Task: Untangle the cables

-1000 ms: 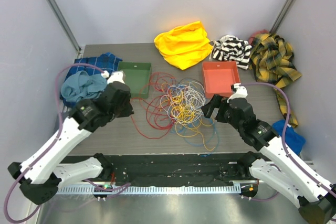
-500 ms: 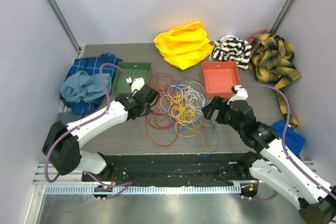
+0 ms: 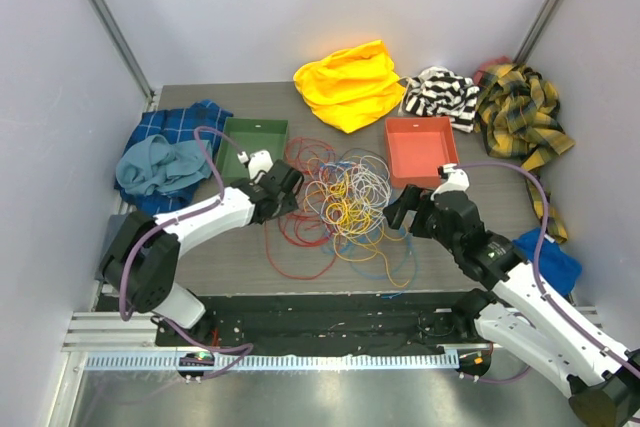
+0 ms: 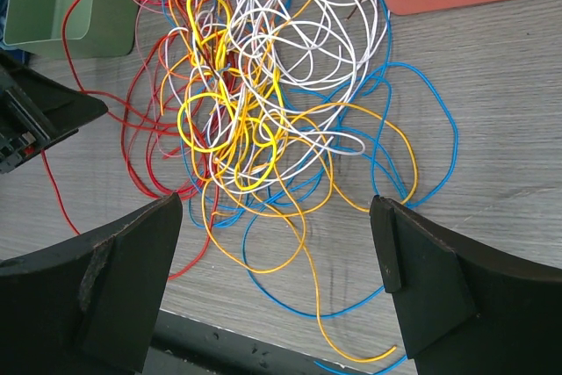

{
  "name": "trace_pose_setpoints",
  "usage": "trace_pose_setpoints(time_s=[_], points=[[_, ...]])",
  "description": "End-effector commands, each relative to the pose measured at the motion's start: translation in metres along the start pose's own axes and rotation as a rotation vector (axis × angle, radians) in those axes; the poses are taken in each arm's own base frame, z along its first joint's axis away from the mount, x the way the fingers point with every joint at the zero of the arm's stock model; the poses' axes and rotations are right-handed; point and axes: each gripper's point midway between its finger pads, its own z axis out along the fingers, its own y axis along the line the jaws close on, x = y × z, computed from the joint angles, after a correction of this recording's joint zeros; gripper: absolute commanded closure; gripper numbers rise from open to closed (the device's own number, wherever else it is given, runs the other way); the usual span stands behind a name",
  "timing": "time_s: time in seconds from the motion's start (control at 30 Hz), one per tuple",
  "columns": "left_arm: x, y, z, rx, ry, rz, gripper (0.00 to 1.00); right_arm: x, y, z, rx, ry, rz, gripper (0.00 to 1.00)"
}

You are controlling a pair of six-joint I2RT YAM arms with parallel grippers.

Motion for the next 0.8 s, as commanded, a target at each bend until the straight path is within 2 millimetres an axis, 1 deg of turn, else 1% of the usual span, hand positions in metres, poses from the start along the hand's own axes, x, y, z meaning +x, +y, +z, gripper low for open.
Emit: trace_pose_setpoints(time_s=[0.0, 0.03, 0.07, 0.1, 0.17, 0.2, 0.23, 0.3, 0.33, 0.37, 0.4, 0.43, 0.5, 0.53, 0.57, 0.6, 0.63, 0.67, 0.7, 0.73, 0.77], points=[[-0.014, -0.005, 0.017, 0.034, -0.040, -0.147, 0.31, -0.007, 0.008, 0.004, -0.026, -0.023, -0.007, 0.02], [-0.008, -0.004, 0.021, 0.046, -0.022, -0.171, 0.31, -0.006, 0.007, 0.005, -0.024, -0.019, -0.011, 0.02], [-0.011, -0.006, 0.024, 0.058, -0.028, -0.195, 0.31, -0.006, 0.007, 0.005, -0.022, -0.015, -0.012, 0.02], [-0.011, -0.002, 0.031, 0.049, -0.022, -0.210, 0.31, -0.007, 0.008, 0.005, -0.025, -0.016, -0.016, 0.02], [-0.005, 0.001, 0.040, 0.037, 0.010, -0.229, 0.31, -0.005, 0.007, 0.007, -0.018, -0.012, -0.019, 0.02], [-0.003, 0.003, 0.047, 0.026, 0.020, -0.238, 0.32, -0.006, 0.007, 0.007, -0.019, -0.013, -0.020, 0.02], [-0.002, 0.003, 0.050, 0.026, 0.025, -0.241, 0.35, -0.005, 0.006, 0.007, -0.014, -0.009, -0.022, 0.02], [-0.001, 0.001, 0.058, 0.037, 0.039, -0.256, 0.42, -0.002, 0.004, 0.009, -0.008, -0.001, -0.024, 0.02], [-0.001, -0.001, 0.059, 0.040, 0.044, -0.258, 0.50, -0.002, 0.004, 0.008, -0.006, -0.002, -0.026, 0.02], [-0.002, -0.001, 0.061, 0.038, 0.041, -0.259, 0.53, -0.001, 0.004, 0.008, -0.006, 0.002, -0.025, 0.02], [-0.005, -0.003, 0.061, 0.039, 0.035, -0.259, 0.56, -0.001, 0.003, 0.008, -0.004, 0.002, -0.028, 0.02], [-0.005, -0.002, 0.061, 0.035, 0.035, -0.258, 0.65, 0.000, 0.003, 0.008, -0.004, 0.002, -0.029, 0.02], [-0.007, -0.003, 0.059, 0.038, 0.030, -0.254, 0.72, 0.000, 0.001, 0.008, 0.003, 0.003, -0.031, 0.02], [-0.011, -0.003, 0.055, 0.045, 0.026, -0.255, 0.82, 0.001, 0.000, 0.007, 0.007, 0.005, -0.030, 0.02], [-0.012, -0.002, 0.051, 0.045, 0.022, -0.246, 0.88, 0.000, 0.000, 0.007, 0.007, 0.001, -0.034, 0.02], [-0.015, 0.000, 0.047, 0.047, 0.016, -0.246, 0.98, 0.000, 0.000, 0.006, 0.006, 0.002, -0.033, 0.02], [-0.020, 0.002, 0.035, 0.055, 0.009, -0.245, 1.00, 0.000, 0.000, 0.006, 0.007, 0.001, -0.033, 0.02], [-0.024, 0.000, 0.024, 0.076, -0.001, -0.240, 1.00, -0.001, 0.001, 0.007, 0.005, 0.003, -0.032, 0.02], [-0.034, 0.000, 0.013, 0.086, -0.035, -0.223, 1.00, -0.002, 0.002, 0.006, -0.002, 0.001, -0.034, 0.02], [-0.036, 0.006, 0.001, 0.074, -0.046, -0.201, 1.00, -0.004, 0.007, 0.006, -0.022, -0.003, -0.035, 0.02], [-0.053, -0.001, -0.030, 0.144, -0.106, -0.204, 1.00, -0.002, 0.013, 0.006, -0.054, 0.009, -0.041, 0.02]])
